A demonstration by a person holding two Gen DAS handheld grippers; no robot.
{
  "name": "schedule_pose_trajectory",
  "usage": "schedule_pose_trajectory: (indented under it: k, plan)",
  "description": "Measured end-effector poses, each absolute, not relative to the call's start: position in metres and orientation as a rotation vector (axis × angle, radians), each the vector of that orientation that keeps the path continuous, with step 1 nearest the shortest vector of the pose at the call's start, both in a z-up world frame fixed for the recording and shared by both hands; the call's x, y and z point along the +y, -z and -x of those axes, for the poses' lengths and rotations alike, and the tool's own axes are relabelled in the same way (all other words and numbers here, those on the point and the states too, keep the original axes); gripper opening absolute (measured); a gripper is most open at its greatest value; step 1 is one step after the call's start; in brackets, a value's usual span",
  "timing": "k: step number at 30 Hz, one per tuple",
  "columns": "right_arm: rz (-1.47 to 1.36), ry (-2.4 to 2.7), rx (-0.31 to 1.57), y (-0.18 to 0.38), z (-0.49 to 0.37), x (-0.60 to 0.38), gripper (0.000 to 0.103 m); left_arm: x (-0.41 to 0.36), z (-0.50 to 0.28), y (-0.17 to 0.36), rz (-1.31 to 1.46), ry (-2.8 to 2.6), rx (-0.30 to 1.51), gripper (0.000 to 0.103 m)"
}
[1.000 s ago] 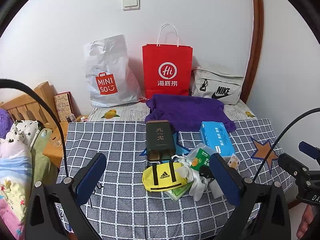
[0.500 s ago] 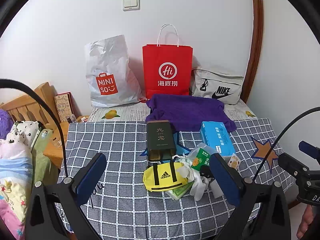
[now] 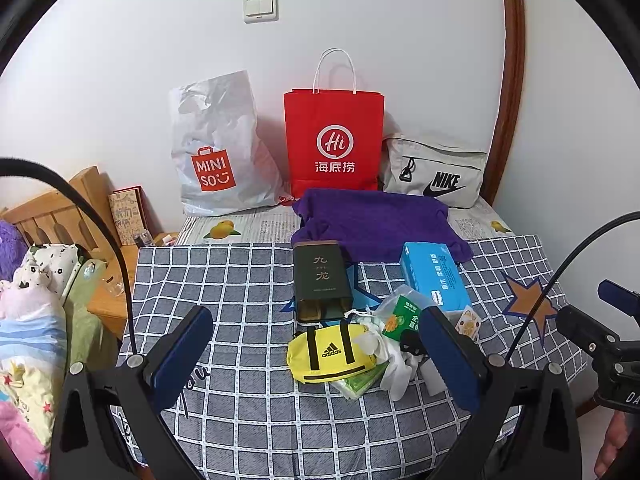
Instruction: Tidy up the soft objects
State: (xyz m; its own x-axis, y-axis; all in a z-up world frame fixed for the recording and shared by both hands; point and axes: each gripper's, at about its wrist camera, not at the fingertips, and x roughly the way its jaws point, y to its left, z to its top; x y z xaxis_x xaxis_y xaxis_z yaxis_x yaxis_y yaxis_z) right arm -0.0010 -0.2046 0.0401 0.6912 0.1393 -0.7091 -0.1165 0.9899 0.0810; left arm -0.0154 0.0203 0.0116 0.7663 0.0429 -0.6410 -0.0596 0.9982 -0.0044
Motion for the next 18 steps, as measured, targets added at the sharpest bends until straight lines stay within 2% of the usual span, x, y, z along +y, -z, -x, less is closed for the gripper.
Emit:
schedule_pose_trajectory:
  k: [18]
  plan:
    - [-0.032,-0.145,0.792,-0.0423,0.0015,-0.2065,0.103,0.0205,0.0165,-0.0123,0.023,-0.056,0.696,0.103]
